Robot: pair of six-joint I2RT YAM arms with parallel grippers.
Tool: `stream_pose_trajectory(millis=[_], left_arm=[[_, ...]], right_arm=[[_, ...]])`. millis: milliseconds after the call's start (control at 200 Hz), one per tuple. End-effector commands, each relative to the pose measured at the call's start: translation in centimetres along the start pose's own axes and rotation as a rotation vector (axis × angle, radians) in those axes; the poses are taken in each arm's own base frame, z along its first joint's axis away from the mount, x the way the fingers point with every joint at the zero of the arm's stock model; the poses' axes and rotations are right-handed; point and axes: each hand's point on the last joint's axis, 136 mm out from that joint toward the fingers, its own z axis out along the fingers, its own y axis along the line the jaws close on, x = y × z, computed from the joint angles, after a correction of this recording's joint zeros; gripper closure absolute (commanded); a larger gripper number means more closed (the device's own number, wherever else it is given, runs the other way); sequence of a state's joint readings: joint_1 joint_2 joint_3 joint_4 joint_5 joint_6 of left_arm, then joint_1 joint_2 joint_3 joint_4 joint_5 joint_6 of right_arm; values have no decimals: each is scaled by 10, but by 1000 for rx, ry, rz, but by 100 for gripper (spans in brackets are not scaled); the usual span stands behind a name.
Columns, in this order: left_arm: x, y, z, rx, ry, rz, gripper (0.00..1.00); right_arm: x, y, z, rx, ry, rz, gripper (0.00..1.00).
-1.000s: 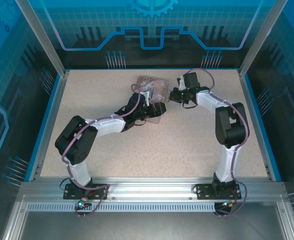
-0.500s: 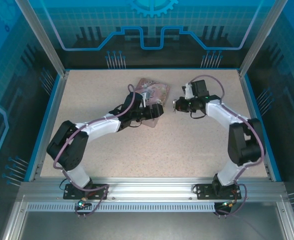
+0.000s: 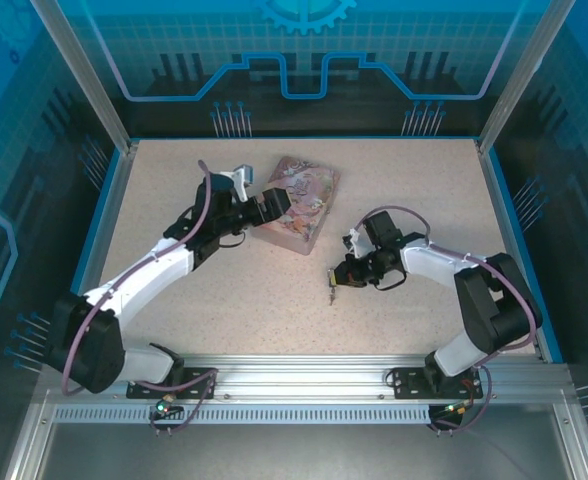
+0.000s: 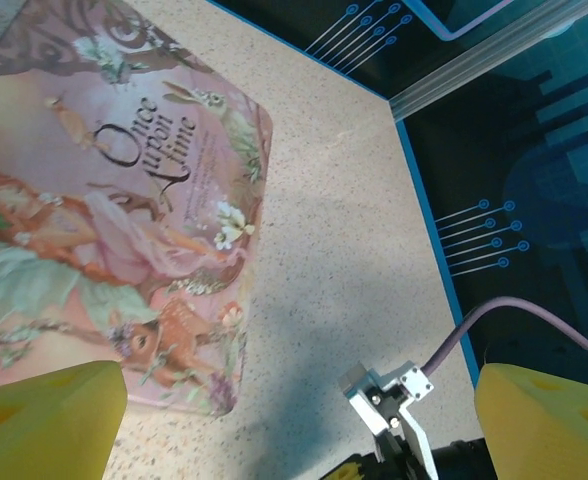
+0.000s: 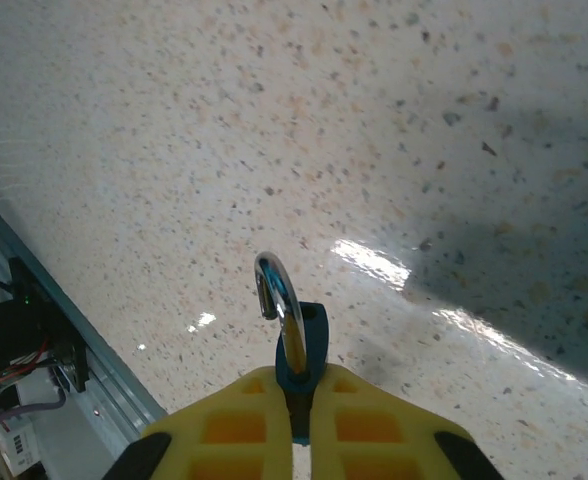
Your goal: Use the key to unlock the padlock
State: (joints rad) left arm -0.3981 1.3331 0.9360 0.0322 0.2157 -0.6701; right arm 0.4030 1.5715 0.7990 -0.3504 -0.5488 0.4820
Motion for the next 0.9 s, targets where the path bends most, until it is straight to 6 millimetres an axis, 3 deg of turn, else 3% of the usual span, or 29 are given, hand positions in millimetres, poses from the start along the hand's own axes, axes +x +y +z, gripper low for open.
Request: stream_pose_trajectory(millis=[0,85,185,300,465,645,770,815,895], left_arm=[[6,13,-12,-40,11,18,9],[3,17,-19,-54,-3,16,7],[-3,21,-29,-66,-27,13,5],[-10,26,-42,-96,-57,30,3],[-22,41,-66,-171,-122,44,1],[-36,84,-104,-368,-269,66,1],[-39,124,-133,-543,-387,118,1],[-40,133,-139,-580,-421,157,1],[-39,146,-145,-630,-465,243,1]], right_arm=[[-2,-8,2,33,0,24,87],[-4,-14,-1,57,-18,33,82],[-10,-18,-16,107,-68,25,66],[-16,-22,-44,188,-138,-9,53],[-31,-27,-91,274,-278,-45,44],[-55,-30,-151,400,-493,-130,34],[-70,-34,-191,506,-679,-191,15],[-74,-39,-202,536,-736,-200,0],[-79,-52,-213,582,-810,-208,0]])
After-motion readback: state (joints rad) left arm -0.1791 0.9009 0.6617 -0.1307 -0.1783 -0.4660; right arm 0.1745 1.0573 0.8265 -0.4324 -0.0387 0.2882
